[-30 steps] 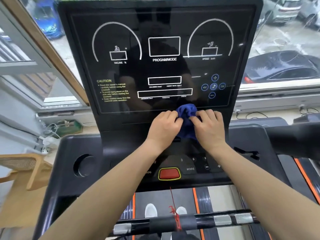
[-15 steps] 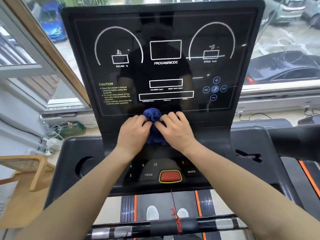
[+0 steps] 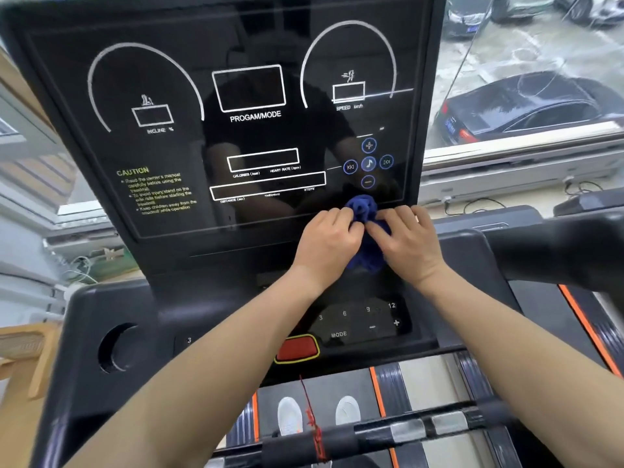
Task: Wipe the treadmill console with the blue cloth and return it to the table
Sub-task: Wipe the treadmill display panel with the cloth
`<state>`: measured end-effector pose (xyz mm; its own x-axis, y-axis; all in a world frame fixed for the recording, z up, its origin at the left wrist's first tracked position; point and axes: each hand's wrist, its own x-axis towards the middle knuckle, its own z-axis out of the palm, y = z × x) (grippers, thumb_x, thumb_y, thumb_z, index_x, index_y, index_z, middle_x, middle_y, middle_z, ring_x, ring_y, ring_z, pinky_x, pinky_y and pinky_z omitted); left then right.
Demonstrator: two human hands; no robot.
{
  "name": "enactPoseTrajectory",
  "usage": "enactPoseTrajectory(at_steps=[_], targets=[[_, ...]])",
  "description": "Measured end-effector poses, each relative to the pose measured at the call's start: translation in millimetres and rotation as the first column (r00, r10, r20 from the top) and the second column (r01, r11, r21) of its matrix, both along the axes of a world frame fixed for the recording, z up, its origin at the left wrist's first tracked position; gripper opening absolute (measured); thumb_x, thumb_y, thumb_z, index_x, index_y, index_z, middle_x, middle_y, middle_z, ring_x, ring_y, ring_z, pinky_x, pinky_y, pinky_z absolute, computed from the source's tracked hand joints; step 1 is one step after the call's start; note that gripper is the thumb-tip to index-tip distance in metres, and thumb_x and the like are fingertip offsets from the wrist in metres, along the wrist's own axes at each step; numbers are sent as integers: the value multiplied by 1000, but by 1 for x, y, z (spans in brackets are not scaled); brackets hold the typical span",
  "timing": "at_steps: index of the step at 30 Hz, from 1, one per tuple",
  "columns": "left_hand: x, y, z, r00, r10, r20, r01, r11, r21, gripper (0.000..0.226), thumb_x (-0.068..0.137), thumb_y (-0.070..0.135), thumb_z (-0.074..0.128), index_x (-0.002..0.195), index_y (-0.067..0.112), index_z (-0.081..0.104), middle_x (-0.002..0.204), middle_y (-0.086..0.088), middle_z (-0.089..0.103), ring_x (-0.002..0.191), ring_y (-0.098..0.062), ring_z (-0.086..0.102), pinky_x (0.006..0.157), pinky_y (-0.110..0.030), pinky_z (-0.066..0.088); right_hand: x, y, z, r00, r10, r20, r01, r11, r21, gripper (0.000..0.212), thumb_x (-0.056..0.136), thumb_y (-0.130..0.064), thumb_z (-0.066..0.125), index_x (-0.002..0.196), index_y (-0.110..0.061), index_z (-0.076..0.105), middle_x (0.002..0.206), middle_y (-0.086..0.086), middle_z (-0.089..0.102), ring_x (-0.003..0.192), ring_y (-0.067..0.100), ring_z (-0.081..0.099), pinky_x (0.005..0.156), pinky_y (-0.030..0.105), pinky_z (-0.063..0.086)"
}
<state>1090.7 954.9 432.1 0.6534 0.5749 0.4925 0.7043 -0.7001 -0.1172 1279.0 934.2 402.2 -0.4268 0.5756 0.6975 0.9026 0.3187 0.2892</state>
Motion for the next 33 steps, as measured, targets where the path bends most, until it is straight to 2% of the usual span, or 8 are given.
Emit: enactPoseTrajectory(at_steps=[7,12,18,24,29,33], targets=[[-52,2,-9,1000,20,10,-20,1000,-4,13,87,2,62,78,9,68,75,-9,57,65,-29,52,63,-37,38,-48,6,3,998,63,-30,-63,998,1,15,93,-9,67,80,-15,71,78,6,65,68,29,58,70,40,42],[-132,-4,-12,994,97,39,-97,995,-20,24,96,7,51,83,7,71,81,-10,62,70,-30,55,65,-39,44,-124,12,4,980,180,-84,-183,983,-24,17,94,-9,63,80,-14,71,75,7,62,69,30,58,72,42,46],[-216,-10,-8,975,220,14,-218,974,-62,11,85,7,62,80,7,71,77,-11,63,68,-32,57,62,-41,45,-217,20,11,951,298,-87,-303,952,-49,19,92,-4,61,75,-9,66,72,10,57,68,30,54,73,43,43],[-266,-20,-9,951,309,19,-306,947,-100,18,85,10,56,87,4,72,83,-14,65,72,-35,60,63,-44,50,-272,22,18,932,343,-116,-355,928,-110,24,93,-1,56,71,-8,63,72,13,56,68,31,53,70,44,43],[-268,-27,-10,910,407,78,-393,908,-148,20,83,12,55,94,4,71,89,-15,66,78,-35,60,67,-44,49,-278,19,21,938,334,-91,-346,920,-186,22,95,-5,53,78,-9,65,77,11,59,72,31,54,75,44,43],[-223,-18,-9,935,352,51,-342,929,-139,18,84,17,62,96,9,72,91,-11,65,81,-34,60,69,-44,45,-208,14,14,961,266,-71,-273,954,-127,16,98,-9,58,87,-13,69,81,8,61,70,30,54,71,43,44]])
